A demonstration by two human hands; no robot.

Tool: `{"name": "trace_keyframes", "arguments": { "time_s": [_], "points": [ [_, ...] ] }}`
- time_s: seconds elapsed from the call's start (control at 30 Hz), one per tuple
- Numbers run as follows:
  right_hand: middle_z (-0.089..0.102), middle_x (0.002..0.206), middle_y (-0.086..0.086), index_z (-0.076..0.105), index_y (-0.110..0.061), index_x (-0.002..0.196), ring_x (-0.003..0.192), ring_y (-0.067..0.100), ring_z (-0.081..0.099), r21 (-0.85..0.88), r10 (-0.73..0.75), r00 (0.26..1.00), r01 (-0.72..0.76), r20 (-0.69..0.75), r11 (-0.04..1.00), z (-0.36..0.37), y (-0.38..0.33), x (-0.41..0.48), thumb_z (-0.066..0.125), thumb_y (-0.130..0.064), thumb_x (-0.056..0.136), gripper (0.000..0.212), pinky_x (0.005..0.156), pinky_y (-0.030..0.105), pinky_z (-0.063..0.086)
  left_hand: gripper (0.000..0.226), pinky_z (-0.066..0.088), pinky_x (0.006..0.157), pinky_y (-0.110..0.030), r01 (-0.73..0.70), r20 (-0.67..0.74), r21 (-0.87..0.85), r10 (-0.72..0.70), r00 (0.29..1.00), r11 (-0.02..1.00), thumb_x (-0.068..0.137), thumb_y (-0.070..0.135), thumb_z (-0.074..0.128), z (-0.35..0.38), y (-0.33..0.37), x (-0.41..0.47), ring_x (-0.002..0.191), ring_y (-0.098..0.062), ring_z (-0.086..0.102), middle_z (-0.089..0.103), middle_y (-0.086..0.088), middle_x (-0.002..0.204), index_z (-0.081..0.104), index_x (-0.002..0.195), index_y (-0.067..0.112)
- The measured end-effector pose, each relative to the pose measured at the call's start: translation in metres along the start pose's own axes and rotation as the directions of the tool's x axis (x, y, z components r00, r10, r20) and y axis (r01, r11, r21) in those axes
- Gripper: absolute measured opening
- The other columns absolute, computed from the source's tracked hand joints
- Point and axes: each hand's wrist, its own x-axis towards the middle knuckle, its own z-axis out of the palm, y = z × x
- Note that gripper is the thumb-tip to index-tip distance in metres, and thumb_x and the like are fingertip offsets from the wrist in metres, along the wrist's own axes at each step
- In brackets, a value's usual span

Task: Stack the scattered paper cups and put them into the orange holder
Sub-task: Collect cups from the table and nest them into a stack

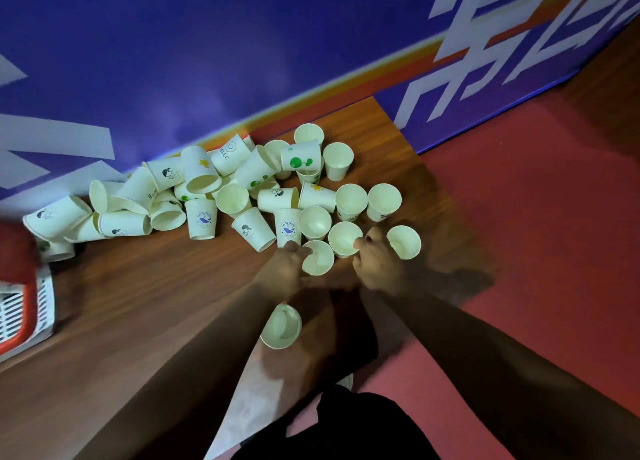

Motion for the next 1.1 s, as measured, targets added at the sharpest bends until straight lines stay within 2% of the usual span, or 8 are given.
{"name": "trace_keyframes", "arguments": {
  "time_s": [0.17,0.47,0.6,0.73,0.83,0.93,1.03,1.1],
  "points": [
    [0.052,0.107,0.012,0.064,-0.010,0.099,0.088,0.030,0.060,-0.092,-0.032,0.999,0.028,-0.039,0.995,0.004,0.000,-0.001,0.054,-0.016,0.091,0.015,0.074,0.036,0.049,0.050,0.045,0.092,-0.034,-0.044,-0.072,0.018,0.045,0.996,0.999,0.080,0.009,0.074,0.003,-0.006,0.001,0.110,-0.036,0.059,0.059,-0.019,0.120,0.060,0.127,0.002],
    [0.056,0.089,0.007,0.072,-0.010,0.086,0.080,0.023,0.059,0.301,0.037,0.973,0.034,-0.226,0.953,-0.014,-0.004,-0.039,0.071,-0.020,0.084,0.010,0.076,0.037,0.052,0.028,0.050,0.072,-0.027,-0.091,-0.315,-0.105,0.054,0.947,0.990,0.087,0.030,0.076,-0.021,-0.023,-0.041,0.079,-0.017,0.064,0.061,-0.007,0.100,0.064,0.104,0.011],
    [0.049,0.107,0.004,0.075,-0.015,0.078,0.101,0.017,0.053,0.424,0.064,0.926,0.108,-0.372,0.899,-0.023,-0.029,-0.058,0.081,-0.019,0.073,0.008,0.090,0.016,0.044,0.018,0.041,0.070,-0.006,-0.073,-0.368,-0.257,-0.028,0.929,0.964,0.086,0.032,0.077,-0.040,-0.038,-0.068,0.080,-0.003,0.060,0.060,-0.002,0.095,0.066,0.094,0.019],
    [0.047,0.116,0.003,0.065,-0.017,0.069,0.107,0.018,0.056,0.543,0.036,0.935,0.174,-0.354,0.822,-0.036,-0.069,-0.074,0.081,-0.011,0.071,0.017,0.084,0.003,0.038,0.034,0.040,0.065,-0.017,-0.015,-0.398,-0.426,-0.172,0.901,0.905,0.084,0.036,0.078,-0.053,-0.058,-0.094,0.077,-0.011,0.056,0.058,-0.001,0.082,0.052,0.073,0.018],
    [0.045,0.126,0.000,0.061,-0.023,0.068,0.112,0.013,0.055,0.580,-0.015,0.938,0.225,-0.345,0.783,-0.036,-0.097,-0.084,0.077,-0.018,0.069,0.017,0.082,0.012,0.045,0.035,0.040,0.066,-0.012,-0.010,-0.435,-0.492,-0.236,0.869,0.871,0.084,0.028,0.079,-0.058,-0.069,-0.112,0.079,-0.010,0.054,0.055,-0.002,0.086,0.051,0.073,0.010],
    [0.047,0.133,-0.003,0.059,-0.026,0.066,0.118,0.007,0.052,0.574,-0.109,0.950,0.266,-0.293,0.775,-0.031,-0.120,-0.098,0.076,-0.021,0.069,0.018,0.091,0.016,0.044,0.035,0.049,0.078,-0.026,-0.044,-0.452,-0.521,-0.232,0.862,0.852,0.083,0.026,0.079,-0.058,-0.083,-0.128,0.094,-0.011,0.060,0.058,-0.001,0.103,0.052,0.072,0.007],
    [0.049,0.126,-0.014,0.064,-0.026,0.083,0.115,0.001,0.052,0.527,-0.200,0.953,0.293,-0.228,0.798,-0.019,-0.132,-0.115,0.076,-0.021,0.071,0.017,0.097,0.024,0.046,0.035,0.051,0.088,-0.028,-0.091,-0.470,-0.580,-0.241,0.849,0.810,0.083,0.018,0.080,-0.057,-0.088,-0.146,0.113,-0.010,0.058,0.057,0.004,0.122,0.050,0.071,0.004],
    [0.047,0.125,-0.020,0.059,-0.034,0.112,0.117,0.001,0.050,0.478,-0.199,0.962,0.267,-0.187,0.837,-0.011,-0.134,-0.123,0.075,-0.032,0.071,0.044,0.099,0.029,0.047,0.030,0.051,0.086,-0.024,-0.107,-0.471,-0.590,-0.234,0.850,0.801,0.082,0.017,0.080,-0.056,-0.089,-0.158,0.110,-0.004,0.059,0.057,0.003,0.120,0.053,0.074,0.007]
  ]
}}
